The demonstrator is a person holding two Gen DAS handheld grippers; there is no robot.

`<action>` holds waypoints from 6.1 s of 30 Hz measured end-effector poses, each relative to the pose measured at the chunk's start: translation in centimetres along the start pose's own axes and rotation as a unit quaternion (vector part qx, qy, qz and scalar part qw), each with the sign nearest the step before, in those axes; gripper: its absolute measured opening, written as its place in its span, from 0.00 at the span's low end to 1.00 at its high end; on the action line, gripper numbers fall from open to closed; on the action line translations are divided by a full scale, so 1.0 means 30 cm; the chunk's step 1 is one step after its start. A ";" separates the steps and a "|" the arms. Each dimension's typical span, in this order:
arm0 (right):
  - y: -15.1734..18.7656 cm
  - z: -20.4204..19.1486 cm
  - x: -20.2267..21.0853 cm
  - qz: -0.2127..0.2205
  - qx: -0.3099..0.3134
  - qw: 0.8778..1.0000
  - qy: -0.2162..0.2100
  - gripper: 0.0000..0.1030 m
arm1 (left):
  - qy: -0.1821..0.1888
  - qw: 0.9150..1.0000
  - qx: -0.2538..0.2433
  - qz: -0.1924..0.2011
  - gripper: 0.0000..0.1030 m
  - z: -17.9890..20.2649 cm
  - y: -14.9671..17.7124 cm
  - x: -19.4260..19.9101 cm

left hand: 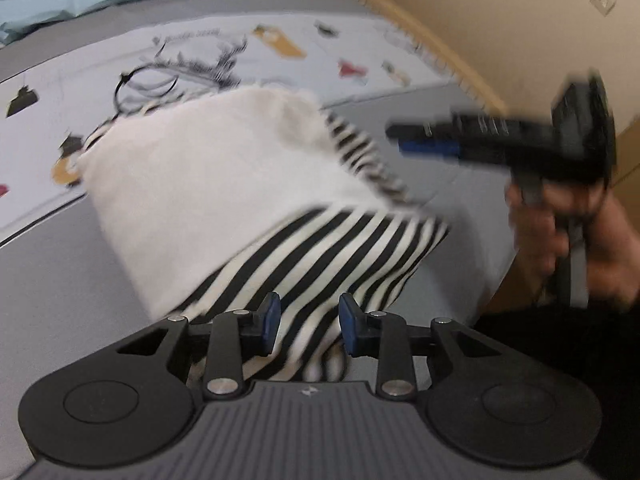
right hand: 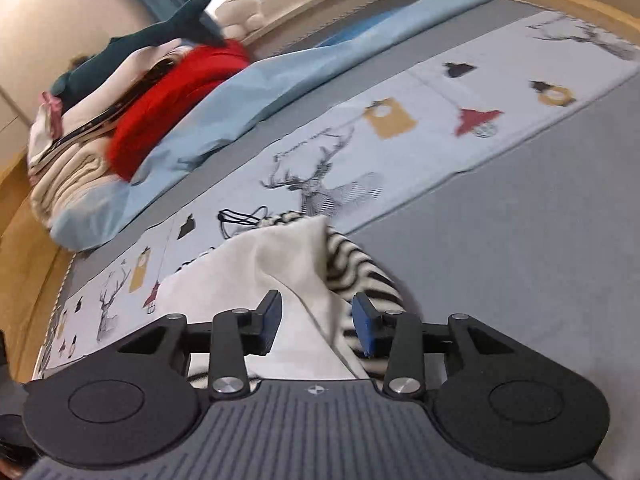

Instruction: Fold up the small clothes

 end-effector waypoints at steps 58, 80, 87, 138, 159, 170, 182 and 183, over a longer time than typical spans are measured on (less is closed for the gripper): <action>0.148 -0.030 -0.138 -0.181 0.238 0.954 -0.013 0.30 | -0.042 0.999 -0.027 0.004 0.58 -0.077 -0.002 0.074; 0.109 0.018 -0.330 -0.166 0.096 0.981 -0.008 0.52 | 0.094 0.930 0.347 0.071 0.76 -0.496 -0.127 -0.234; 0.075 -0.025 -0.368 -0.148 0.076 0.986 -0.019 0.25 | 0.055 0.948 0.282 0.135 0.46 -0.516 -0.232 -0.139; 0.100 -0.403 -0.036 0.031 0.264 0.964 0.019 0.06 | -0.255 0.943 0.110 0.181 0.86 -0.116 0.146 0.390; 0.449 -0.459 0.423 0.127 0.261 0.955 0.056 0.56 | -0.273 0.902 0.163 0.291 1.00 0.237 0.371 0.508; 0.469 -0.461 0.395 0.098 0.239 0.965 0.050 0.68 | -0.286 0.904 0.167 0.269 1.00 0.247 0.367 0.459; 0.493 -0.515 0.347 0.092 0.256 0.962 0.026 0.68 | -0.283 0.903 0.198 0.256 1.00 0.216 0.360 0.440; 0.494 -0.519 0.343 0.091 0.259 0.961 0.026 0.68 | -0.284 0.903 0.195 0.257 1.00 0.219 0.358 0.438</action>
Point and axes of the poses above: each gripper's, at about its wrist camera, not at the fingertips, and x roughly against the way its jaws point, z to its right, y to its underside, the point moved 4 cm from there along -x, roughly the way its jaws point, and after that the axes turned 1 degree about -y, right-handed, at the moved point
